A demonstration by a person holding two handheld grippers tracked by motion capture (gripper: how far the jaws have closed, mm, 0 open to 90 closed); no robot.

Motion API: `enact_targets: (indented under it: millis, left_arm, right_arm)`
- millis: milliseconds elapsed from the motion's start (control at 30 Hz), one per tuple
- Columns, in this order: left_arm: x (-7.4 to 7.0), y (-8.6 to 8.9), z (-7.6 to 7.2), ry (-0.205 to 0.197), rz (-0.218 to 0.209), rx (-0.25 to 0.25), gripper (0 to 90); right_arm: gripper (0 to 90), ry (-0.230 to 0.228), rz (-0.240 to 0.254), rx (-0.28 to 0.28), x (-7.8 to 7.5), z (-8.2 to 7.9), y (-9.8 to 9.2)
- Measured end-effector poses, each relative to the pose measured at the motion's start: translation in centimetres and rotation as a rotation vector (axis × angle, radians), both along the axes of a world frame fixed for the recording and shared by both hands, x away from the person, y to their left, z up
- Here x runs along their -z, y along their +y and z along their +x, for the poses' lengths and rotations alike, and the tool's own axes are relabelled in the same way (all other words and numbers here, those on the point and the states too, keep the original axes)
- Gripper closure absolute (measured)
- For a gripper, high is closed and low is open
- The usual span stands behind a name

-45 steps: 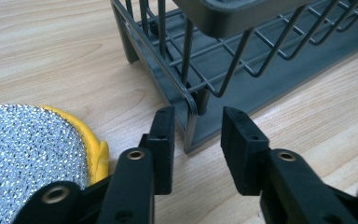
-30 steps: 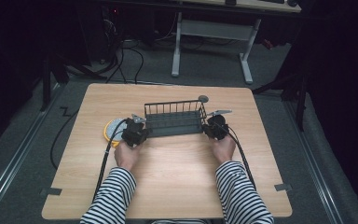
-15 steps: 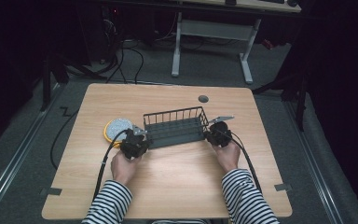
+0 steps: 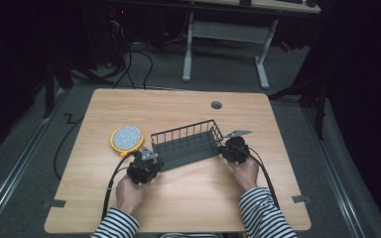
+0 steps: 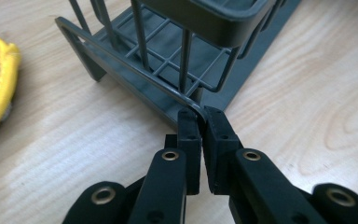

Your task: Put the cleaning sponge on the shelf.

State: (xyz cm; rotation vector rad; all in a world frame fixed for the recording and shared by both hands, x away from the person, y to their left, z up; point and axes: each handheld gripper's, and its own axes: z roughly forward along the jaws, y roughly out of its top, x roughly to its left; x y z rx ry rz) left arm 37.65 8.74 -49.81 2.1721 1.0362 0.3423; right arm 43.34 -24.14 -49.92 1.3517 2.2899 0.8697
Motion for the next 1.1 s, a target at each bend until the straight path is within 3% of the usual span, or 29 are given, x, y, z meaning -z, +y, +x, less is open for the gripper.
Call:
enact_targets:
  millis: [300, 400, 500, 567, 633, 833, 867, 1100]
  left_arm:
    - [0.2, -0.5, -1.4, -0.001, -0.022, 0.009, 85.4]
    - [0.2, -0.4, -1.3, 0.019, -0.034, 0.015, 84.5]
    - [0.2, 0.1, -1.6, 0.032, -0.04, 0.013, 68.0]
    - [0.3, 0.4, -1.8, 0.033, -0.044, 0.011, 59.8]
    - [0.5, 1.0, -2.0, 0.047, -0.053, 0.0, 47.5]
    - [0.5, 3.9, -2.6, 0.079, -0.085, -0.052, 38.3]
    - [0.3, 5.0, -2.4, 0.083, -0.09, -0.075, 36.1]
    - [-1.0, 7.7, -1.1, 0.059, -0.092, -0.153, 33.1]
  right_arm:
    - [83.2, -0.002, -0.002, -0.003, 0.0, -0.5, -0.4]
    - [70.3, -0.016, 0.017, 0.018, 0.0, -0.8, -0.8]
    - [55.1, -0.003, 0.025, 0.047, -0.1, -1.4, -1.4]
    - [50.7, -0.012, 0.034, 0.059, -0.2, -2.0, -1.8]
    - [46.7, -0.003, 0.031, 0.068, -0.2, -2.6, -2.3]
    - [42.8, -0.006, 0.031, 0.135, 0.5, -5.7, -5.5]
    - [41.3, -0.008, 0.0, 0.164, 1.1, -6.7, -6.4]
    - [38.9, -0.039, -0.019, 0.234, 2.4, -9.1, -8.6]
